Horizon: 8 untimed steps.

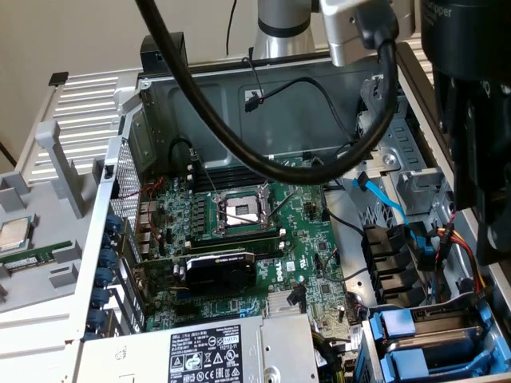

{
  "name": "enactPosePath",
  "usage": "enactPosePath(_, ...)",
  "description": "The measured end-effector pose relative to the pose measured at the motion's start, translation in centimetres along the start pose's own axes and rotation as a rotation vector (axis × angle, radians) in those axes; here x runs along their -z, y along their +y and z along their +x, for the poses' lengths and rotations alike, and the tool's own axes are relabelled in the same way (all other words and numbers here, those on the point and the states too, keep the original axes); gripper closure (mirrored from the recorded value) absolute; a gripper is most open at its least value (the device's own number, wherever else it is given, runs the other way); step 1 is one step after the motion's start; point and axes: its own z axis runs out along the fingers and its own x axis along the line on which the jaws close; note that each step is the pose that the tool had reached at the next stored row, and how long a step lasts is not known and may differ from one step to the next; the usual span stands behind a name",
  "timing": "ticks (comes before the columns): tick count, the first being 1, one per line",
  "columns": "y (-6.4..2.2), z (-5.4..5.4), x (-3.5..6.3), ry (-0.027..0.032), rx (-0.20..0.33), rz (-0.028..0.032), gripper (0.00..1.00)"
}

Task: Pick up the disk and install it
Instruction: 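Insert the first disk wire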

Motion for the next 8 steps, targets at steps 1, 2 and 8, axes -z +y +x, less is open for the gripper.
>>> enactPosePath(1, 0.00, 0.00, -0.03, -0.0017, 0.009, -0.0046, 0.51)
enactPosePath(2, 0.02, 0.05, -0.07, -0.0022, 0.013, -0.0107, 0.51)
enactPosePath(8, 0.06, 0.37, -0.28, -0.0047, 0.034, -0.0611, 0.51)
